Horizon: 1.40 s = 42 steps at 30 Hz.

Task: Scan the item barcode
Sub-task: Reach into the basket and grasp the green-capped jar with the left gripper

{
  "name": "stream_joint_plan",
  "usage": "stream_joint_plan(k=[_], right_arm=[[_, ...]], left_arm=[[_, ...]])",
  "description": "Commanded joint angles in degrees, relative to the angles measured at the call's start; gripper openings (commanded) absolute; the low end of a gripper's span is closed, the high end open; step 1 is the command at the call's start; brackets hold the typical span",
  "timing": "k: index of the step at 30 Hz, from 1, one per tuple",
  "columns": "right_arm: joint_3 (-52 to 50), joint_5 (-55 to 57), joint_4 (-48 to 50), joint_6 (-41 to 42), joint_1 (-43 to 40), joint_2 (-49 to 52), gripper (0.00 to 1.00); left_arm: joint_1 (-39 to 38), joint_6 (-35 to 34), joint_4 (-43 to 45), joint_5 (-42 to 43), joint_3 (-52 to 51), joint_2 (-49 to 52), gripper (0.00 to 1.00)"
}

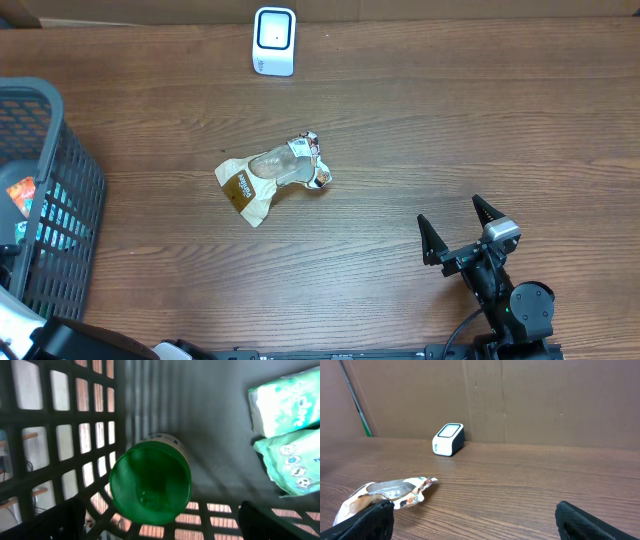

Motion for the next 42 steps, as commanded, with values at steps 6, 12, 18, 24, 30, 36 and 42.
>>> stream_joint_plan(k=[6, 12, 18, 24, 30, 36, 42], right_arm=[[-0.59, -0.44, 0.33, 0.0, 0.11, -0.57, 1.0], [-0.59, -0.44, 0.33, 0.0, 0.11, -0.57, 1.0], [-0.59, -0.46, 0.35, 0.0, 0.11, -0.57, 1.0], [-0.59, -0.44, 0.33, 0.0, 0.11, -0.57, 1.0], [-0.59, -0.44, 0.33, 0.0, 0.11, -0.57, 1.0], [-0.59, -0.44, 0.33, 0.0, 0.11, -0.57, 1.0], [-0.59, -0.44, 0.33, 0.0, 0.11, -0.57, 1.0]], left_arm=[[0.42, 1.09, 1.44, -0.63, -3.21, 2.32, 1.0], [0.66, 1.09, 2.12, -0.63, -3.45, 2.82, 1.0], [0.66, 1.09, 2.97, -0.63, -4.83, 3.37, 1.0], [0.66, 1.09, 5.81, -0.61, -7.48, 3.41, 1.0], [0.66, 1.11, 8.26, -0.61, -8.87, 3.41, 0.88], [0.63, 1.11, 11.32, -0.57, -11.91, 3.41, 0.82], [0.63, 1.11, 12.0, -0.13, -11.89, 3.41, 0.49]])
